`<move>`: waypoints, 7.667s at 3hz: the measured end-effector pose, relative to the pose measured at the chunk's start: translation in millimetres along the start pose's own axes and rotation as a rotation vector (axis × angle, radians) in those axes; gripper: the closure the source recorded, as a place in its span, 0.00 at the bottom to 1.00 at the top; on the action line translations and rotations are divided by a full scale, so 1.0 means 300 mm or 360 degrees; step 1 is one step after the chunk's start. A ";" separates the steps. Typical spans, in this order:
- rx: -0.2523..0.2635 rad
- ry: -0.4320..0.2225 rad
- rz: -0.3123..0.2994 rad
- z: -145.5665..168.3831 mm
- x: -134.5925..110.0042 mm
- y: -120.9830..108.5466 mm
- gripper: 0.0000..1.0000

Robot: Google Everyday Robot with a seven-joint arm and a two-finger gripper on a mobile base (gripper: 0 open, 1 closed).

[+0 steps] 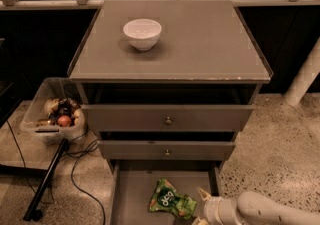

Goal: Pick green rice chip bag from bottom drawer and place on counter

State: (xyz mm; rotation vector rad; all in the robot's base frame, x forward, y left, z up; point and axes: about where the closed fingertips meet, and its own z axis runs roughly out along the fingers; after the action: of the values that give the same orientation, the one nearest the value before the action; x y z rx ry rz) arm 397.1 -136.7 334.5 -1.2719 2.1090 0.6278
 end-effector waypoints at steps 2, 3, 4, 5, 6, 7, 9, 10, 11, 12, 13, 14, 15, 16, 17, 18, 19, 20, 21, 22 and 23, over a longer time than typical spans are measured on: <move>0.0087 -0.0037 0.0064 0.079 0.057 -0.051 0.00; 0.0133 -0.0054 0.0020 0.156 0.077 -0.044 0.00; 0.0183 -0.0086 0.0029 0.240 0.121 -0.062 0.00; 0.0258 -0.0146 0.0034 0.291 0.134 -0.109 0.00; 0.0311 -0.0188 0.0016 0.328 0.123 -0.162 0.00; 0.0293 -0.0167 -0.0010 0.383 0.131 -0.190 0.00; 0.0206 -0.0088 -0.0030 0.511 0.193 -0.190 0.00; 0.0186 -0.0072 0.0031 0.584 0.243 -0.204 0.00; 0.0187 -0.0072 0.0031 0.585 0.243 -0.204 0.00; 0.0187 -0.0072 0.0031 0.585 0.243 -0.204 0.18; 0.0187 -0.0072 0.0031 0.585 0.243 -0.204 0.41; 0.0186 -0.0072 0.0032 0.585 0.243 -0.204 0.64; 0.0186 -0.0072 0.0032 0.585 0.243 -0.204 0.88; 0.0186 -0.0072 0.0031 0.585 0.243 -0.204 1.00; 0.0137 -0.0053 0.0010 0.571 0.217 -0.203 1.00; 0.0117 -0.0106 -0.0028 0.458 0.142 -0.224 1.00; 0.0155 -0.0215 -0.0057 0.276 0.066 -0.253 1.00; 0.0193 -0.0264 -0.0080 0.114 0.014 -0.276 1.00; 0.0245 -0.0246 -0.0168 -0.054 -0.073 -0.285 1.00; 0.0288 -0.0147 -0.0274 -0.214 -0.201 -0.297 1.00; 0.0361 -0.0077 -0.0381 -0.397 -0.363 -0.324 1.00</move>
Offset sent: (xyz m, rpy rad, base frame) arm 0.0174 -0.0087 -0.0216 0.0147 -0.0144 -0.0659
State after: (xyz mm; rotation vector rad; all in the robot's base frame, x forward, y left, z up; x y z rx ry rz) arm 495.6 -189.5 486.2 -1.3373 1.8896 0.3031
